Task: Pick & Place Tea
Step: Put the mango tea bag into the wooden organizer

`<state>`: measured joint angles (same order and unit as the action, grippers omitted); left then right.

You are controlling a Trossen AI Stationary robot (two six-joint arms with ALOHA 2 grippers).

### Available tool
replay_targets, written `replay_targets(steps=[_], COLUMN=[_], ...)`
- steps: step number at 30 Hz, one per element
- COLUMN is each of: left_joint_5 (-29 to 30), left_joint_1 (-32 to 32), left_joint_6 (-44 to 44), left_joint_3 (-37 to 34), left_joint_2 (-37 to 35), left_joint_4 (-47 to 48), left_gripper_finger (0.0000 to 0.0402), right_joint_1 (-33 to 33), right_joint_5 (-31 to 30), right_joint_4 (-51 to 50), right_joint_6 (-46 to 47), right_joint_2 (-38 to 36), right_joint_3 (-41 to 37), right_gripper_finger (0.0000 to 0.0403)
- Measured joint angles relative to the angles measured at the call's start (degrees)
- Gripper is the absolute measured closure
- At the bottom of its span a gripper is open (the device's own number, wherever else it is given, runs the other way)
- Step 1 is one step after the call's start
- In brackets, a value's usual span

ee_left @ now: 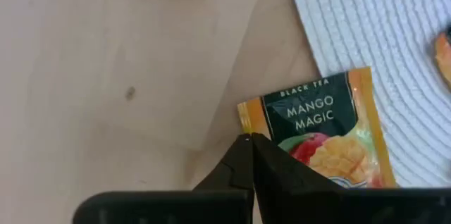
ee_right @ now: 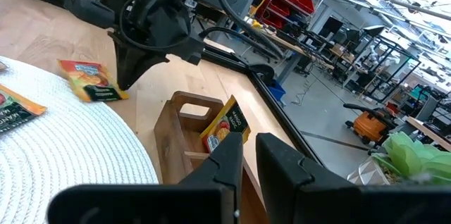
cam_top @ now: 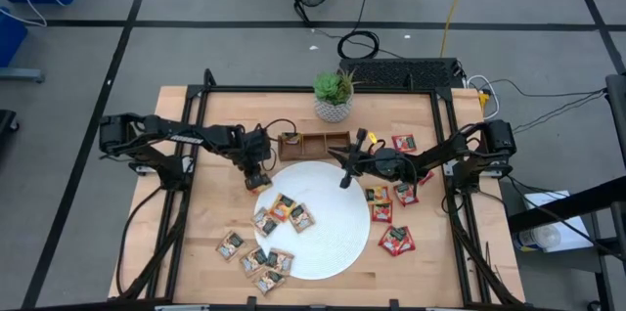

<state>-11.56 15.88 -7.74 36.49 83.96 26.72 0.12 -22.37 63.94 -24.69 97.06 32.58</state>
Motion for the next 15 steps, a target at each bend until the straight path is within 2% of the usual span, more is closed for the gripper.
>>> replay_targets(steps=[4, 9, 12, 15], left_joint_5=[-0.4, 0.7, 2.4, 7.2], left_joint_1=[-0.2, -1.0, -4.4, -10.1], left_joint_6=[-3.4, -5.4, -10.6, -14.2], left_joint_3=[0.7, 5.3, 8.6, 12.5], left_joint_2=[-0.4, -1.0, -1.1, -0.4], left_joint_4=[1.0, 9.4, 15.7, 23.6], left_gripper_finger=[0.0394, 0.0377, 0.0375, 0.0387], right_joint_1=[0.0, 0.0, 0.0, 0.0], right_joint_5=[0.0, 0.0, 0.0, 0.0], right_joint_4=[0.0, 0.0, 0.0, 0.0], right_joint_6=[0.0, 0.0, 0.0, 0.0], right_joint_2=[0.0, 0.0, 0.0, 0.0], right_joint_3=[0.0, 0.0, 0.0, 0.0], right_gripper_finger=[0.0369, 0.0369, 0.0369, 0.0369])
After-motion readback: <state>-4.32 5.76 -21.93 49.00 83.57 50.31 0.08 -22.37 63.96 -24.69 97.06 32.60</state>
